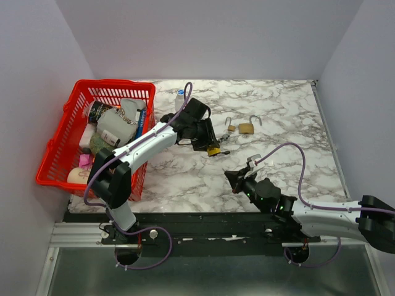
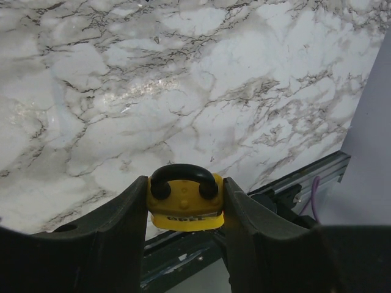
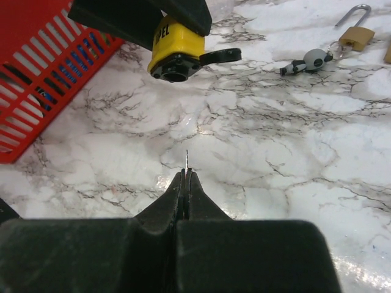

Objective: Unlock with the key

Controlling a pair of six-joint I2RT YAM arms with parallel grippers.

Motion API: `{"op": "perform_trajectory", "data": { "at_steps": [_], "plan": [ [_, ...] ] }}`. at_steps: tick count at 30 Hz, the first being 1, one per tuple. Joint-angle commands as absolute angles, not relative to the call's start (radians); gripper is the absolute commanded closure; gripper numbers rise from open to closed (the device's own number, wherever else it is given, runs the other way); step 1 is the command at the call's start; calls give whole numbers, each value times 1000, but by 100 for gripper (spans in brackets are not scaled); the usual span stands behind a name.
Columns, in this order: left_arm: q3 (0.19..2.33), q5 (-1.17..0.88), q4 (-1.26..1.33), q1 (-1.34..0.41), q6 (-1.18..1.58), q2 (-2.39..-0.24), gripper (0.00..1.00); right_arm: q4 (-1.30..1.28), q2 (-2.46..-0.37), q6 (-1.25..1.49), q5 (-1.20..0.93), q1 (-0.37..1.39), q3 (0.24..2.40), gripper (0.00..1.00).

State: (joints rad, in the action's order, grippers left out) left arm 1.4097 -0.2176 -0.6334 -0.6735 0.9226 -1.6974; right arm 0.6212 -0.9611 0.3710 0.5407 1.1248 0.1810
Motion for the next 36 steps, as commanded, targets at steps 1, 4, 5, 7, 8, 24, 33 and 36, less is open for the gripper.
{"op": "perform_trajectory", "data": {
  "at_steps": [1, 4, 5, 7, 8, 24, 33, 36],
  "plan": [
    [1410, -342, -604, -660, 1044, -1704, 100, 804, -972, 422, 508, 1131, 141, 99],
    [1401, -374, -594, -660, 1065, -1712, 100, 865, -994, 439, 529, 1131, 135, 99],
    [1396, -382, -591, -660, 1078, -1710, 100, 888, -1006, 446, 538, 1131, 135, 99],
    [1385, -396, -586, -660, 1086, -1712, 100, 899, -1012, 465, 568, 1131, 140, 99],
    [1384, -399, -587, -661, 1088, -1710, 100, 902, -1019, 468, 572, 1129, 147, 99],
    [1313, -443, -554, -660, 1123, -1683, 100, 903, -1065, 462, 627, 1129, 192, 99],
    [1293, -446, -545, -661, 1131, -1664, 100, 933, -1106, 480, 604, 1114, 196, 99],
    [1287, -446, -542, -661, 1131, -1660, 100, 934, -1101, 489, 597, 1104, 190, 99]
  ]
}}
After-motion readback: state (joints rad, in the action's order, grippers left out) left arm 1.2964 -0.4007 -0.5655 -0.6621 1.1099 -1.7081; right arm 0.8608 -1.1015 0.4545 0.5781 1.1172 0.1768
